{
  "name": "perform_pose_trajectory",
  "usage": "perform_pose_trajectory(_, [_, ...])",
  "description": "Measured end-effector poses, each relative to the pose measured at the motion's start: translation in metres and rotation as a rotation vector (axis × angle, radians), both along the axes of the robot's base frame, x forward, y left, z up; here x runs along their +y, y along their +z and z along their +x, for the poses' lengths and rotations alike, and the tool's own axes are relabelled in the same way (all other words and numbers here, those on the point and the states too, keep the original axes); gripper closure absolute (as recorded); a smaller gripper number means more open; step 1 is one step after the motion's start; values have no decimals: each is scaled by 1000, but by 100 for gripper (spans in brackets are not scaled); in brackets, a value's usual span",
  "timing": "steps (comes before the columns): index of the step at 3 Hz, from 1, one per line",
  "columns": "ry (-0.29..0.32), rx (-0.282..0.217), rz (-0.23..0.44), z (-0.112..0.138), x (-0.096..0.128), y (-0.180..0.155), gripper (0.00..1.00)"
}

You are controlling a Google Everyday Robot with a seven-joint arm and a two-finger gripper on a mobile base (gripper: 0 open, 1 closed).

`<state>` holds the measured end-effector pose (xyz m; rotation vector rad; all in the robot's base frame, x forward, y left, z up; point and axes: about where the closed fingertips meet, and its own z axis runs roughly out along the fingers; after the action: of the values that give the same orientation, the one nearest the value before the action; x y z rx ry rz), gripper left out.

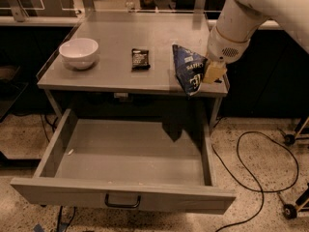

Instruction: Place blue chip bag into top drawer

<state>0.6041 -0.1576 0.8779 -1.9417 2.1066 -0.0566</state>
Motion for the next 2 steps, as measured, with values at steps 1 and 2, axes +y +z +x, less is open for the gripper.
perform_pose_trajectory(1, [23, -42, 15, -7, 5, 16, 100])
perform_pose_trajectory(2, [23, -5, 50, -32, 17, 7, 100])
